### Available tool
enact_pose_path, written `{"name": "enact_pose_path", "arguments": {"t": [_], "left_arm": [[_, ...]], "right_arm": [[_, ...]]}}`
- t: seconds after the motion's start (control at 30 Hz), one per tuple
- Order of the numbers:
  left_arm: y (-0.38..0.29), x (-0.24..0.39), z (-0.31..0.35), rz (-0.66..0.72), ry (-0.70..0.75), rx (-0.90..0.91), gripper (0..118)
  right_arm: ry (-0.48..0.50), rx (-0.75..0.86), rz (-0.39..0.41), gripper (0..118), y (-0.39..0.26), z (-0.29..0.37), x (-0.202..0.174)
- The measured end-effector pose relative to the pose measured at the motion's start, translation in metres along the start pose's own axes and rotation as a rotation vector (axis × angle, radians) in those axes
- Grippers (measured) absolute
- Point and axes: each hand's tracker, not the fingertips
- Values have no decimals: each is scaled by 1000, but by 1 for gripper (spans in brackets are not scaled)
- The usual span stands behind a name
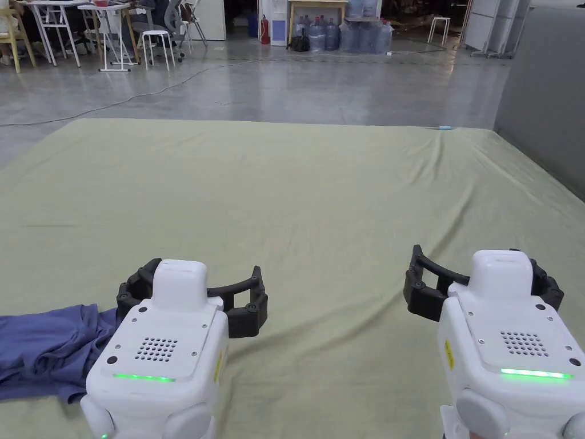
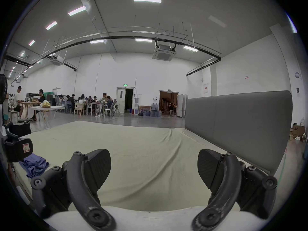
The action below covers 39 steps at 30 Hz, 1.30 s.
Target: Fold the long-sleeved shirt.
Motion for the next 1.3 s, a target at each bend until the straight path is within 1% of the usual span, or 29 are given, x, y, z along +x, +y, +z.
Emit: {"name": "enact_pose_path", "arguments": {"t": [0.27, 0.43, 0.53, 0.57, 0.6, 0.63, 0.7, 0.8, 0.83, 0.9, 0.97, 1.03, 1.2, 1.3], "left_arm": [[-2, 3, -1, -9, -5, -5, 118], [-2, 3, 0, -9, -5, -6, 118], [-3, 2, 0, -17, -2, -6, 118], [-2, 2, 0, -19, -2, -7, 118], [-2, 1, 0, -21, -2, -9, 118], [-2, 1, 0, -22, -1, -10, 118], [-1, 0, 0, -25, 1, -8, 118], [0, -1, 0, -34, 4, -7, 118], [0, -1, 0, -34, 7, -5, 118], [0, -1, -1, -24, 7, -4, 118], [1, -1, -2, -17, 4, -9, 118], [0, 0, -2, -22, 3, -11, 118], [-3, 2, -3, -35, 1, -19, 118], [-2, 2, -4, -26, -3, -21, 118]], "right_arm": [[-8, -1, 12, 106, -1, 2, 0], [0, -15, 0, 106, -3, 1, -1], [-2, -16, 0, 106, -1, -3, -7], [4, -35, -15, 106, 0, -4, -8], [27, -67, -48, 106, 1, -7, -7], [26, -74, -76, 106, 0, -10, -7], [-7, -82, -76, 106, 2, -13, -9], [-54, -79, -37, 106, 7, -11, -14], [-55, -73, -32, 106, 7, -10, -15], [-44, -69, -40, 106, 8, -9, -15], [-26, -88, -77, 106, 10, -8, -14], [-47, -108, -95, 106, 13, -9, -14], [-122, -89, -70, 106, 11, -8, -17], [-129, -85, -65, 106, 10, -8, -17]]}}
